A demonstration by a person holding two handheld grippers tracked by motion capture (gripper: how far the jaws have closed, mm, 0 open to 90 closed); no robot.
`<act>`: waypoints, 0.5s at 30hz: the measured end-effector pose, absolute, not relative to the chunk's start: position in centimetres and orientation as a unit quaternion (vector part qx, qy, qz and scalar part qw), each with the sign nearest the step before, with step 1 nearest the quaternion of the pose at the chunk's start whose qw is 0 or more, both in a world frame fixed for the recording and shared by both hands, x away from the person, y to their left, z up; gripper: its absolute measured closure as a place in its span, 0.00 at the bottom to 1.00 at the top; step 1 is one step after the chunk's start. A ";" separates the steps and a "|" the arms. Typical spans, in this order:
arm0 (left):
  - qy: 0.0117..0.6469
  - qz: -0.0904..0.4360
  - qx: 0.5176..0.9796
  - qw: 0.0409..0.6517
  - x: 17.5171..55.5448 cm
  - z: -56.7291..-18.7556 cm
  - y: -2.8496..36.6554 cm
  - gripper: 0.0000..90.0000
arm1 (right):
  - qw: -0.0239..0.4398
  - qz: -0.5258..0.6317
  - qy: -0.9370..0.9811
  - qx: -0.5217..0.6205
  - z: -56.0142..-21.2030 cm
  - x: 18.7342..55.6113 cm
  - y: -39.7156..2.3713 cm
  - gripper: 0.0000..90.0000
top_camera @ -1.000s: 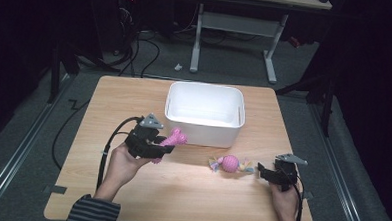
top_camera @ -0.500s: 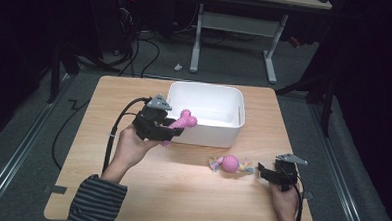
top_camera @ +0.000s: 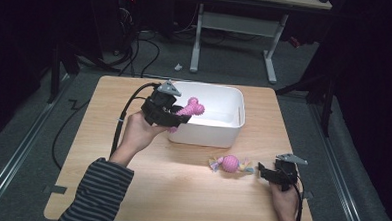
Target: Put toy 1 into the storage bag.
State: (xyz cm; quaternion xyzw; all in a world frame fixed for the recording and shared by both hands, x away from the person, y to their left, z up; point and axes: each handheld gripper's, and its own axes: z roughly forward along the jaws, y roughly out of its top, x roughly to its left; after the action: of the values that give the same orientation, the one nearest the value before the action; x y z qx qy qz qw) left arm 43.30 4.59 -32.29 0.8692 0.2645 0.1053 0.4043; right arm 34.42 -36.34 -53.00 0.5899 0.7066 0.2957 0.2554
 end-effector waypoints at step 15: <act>0.275 0.115 0.876 0.380 46.8 -33.6 1.8 0.65 | 0.257 0.293 0.707 0.590 -53.0 34.3 -36.3 0.28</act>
State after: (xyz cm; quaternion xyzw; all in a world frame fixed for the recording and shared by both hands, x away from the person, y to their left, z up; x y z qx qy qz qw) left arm 46.76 1.82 -33.59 0.8757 0.2750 0.1148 0.3800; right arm 34.33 -36.34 -53.00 0.5905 0.7068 0.2931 0.2568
